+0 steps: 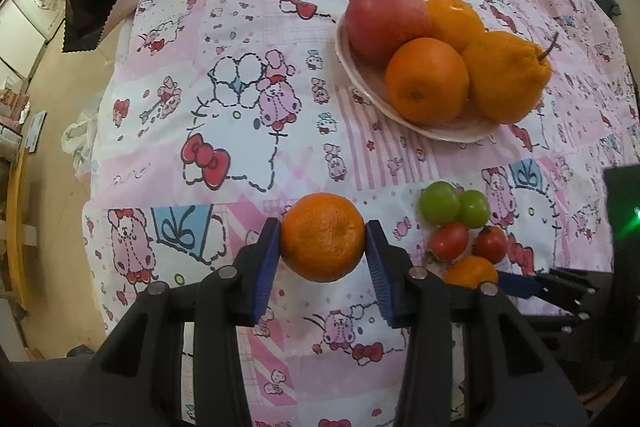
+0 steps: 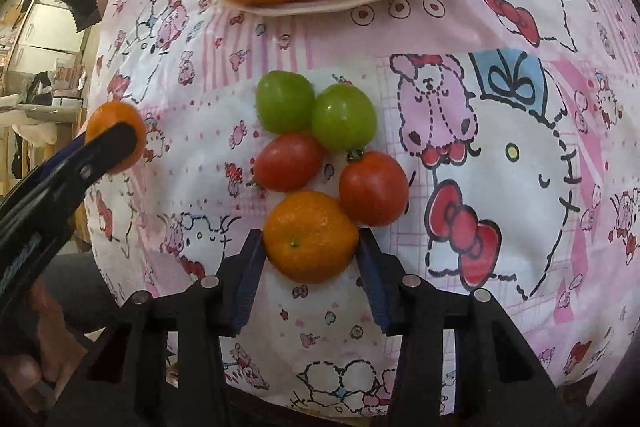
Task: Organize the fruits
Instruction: 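Carry the tangerine toward the plate with the left tool while the right tool carries its tangerine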
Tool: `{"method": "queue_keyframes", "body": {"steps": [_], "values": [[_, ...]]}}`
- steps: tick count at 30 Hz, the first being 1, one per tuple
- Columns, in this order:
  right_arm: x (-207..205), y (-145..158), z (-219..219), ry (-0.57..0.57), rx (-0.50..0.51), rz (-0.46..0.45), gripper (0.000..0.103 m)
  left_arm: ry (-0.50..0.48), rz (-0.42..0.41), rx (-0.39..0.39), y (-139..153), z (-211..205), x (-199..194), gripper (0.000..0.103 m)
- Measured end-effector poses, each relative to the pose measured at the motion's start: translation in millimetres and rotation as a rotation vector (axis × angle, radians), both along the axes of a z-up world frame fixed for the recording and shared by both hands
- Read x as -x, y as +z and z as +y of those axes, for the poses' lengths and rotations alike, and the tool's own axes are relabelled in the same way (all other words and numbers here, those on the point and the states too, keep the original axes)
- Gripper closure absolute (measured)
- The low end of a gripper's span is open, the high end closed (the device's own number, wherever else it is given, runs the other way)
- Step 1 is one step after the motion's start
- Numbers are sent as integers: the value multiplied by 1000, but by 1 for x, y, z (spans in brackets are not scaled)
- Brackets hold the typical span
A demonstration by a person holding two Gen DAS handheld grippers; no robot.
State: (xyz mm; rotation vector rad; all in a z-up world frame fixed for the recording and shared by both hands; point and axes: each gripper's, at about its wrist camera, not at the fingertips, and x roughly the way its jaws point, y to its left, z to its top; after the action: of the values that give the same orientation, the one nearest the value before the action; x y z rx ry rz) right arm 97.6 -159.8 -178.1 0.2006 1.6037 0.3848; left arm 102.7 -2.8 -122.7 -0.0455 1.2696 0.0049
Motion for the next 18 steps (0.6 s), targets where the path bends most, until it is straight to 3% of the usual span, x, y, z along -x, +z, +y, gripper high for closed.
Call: {"method": "queue_keyframes", "body": {"steps": [9,14,18], "values": [[11,36,-22,-46,-127,-47,55,45,-3,22,5,12,-1,65],[-4,81,-37,-110,-268,-175,55,75,-22,49,16,23,-1,65],[-34,124,-25,-79,-273,-321,55,88,-42,74,26,27,-6,65]]}}
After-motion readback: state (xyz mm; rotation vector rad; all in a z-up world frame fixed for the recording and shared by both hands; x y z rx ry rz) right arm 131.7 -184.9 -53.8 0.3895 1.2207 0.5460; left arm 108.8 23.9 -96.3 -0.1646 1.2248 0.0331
